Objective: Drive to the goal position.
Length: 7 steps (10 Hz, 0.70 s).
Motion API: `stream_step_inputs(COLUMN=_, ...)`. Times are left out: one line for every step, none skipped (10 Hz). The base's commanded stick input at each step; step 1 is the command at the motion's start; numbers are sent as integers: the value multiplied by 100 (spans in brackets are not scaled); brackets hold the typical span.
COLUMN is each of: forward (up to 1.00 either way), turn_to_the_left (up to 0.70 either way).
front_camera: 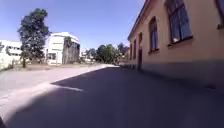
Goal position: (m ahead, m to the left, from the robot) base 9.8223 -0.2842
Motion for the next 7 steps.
stream_step_inputs(forward=70, turn_to_the_left=14)
stream_step_inputs(forward=70, turn_to_the_left=13)
stream_step_inputs(forward=70, turn_to_the_left=9)
stream_step_inputs(forward=70, turn_to_the_left=3)
stream_step_inputs(forward=70, turn_to_the_left=0)
stream_step_inputs(forward=70, turn_to_the_left=0)
stream_step_inputs(forward=70, turn_to_the_left=0)
